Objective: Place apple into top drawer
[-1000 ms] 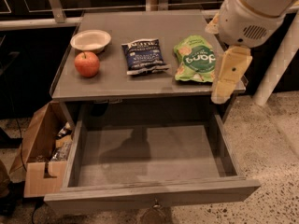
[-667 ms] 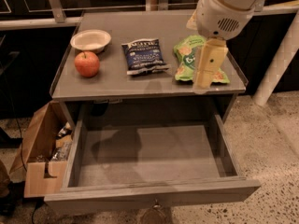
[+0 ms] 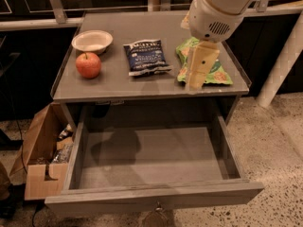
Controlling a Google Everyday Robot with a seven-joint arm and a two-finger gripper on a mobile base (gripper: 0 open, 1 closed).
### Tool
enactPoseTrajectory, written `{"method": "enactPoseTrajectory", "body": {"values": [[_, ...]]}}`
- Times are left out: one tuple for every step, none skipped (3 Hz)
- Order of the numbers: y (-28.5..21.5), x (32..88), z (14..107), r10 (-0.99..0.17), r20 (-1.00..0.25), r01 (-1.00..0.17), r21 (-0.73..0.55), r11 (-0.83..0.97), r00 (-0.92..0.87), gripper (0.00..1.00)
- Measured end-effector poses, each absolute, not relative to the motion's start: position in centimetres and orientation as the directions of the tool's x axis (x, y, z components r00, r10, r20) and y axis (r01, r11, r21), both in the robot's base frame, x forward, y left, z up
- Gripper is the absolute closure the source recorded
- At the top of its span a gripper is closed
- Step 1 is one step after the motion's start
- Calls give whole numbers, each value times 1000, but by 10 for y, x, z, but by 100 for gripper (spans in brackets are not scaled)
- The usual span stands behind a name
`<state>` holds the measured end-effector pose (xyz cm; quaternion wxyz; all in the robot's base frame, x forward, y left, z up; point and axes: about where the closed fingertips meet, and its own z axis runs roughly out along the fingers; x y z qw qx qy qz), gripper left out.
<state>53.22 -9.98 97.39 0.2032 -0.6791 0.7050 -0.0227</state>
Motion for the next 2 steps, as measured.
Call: {"method": "enactPoseTrajectory", "body": {"values": [[-87, 570, 960, -956, -294, -940, -323, 106, -7, 0], [-77, 607, 937, -946, -324, -947, -297, 125, -23, 0]]}}
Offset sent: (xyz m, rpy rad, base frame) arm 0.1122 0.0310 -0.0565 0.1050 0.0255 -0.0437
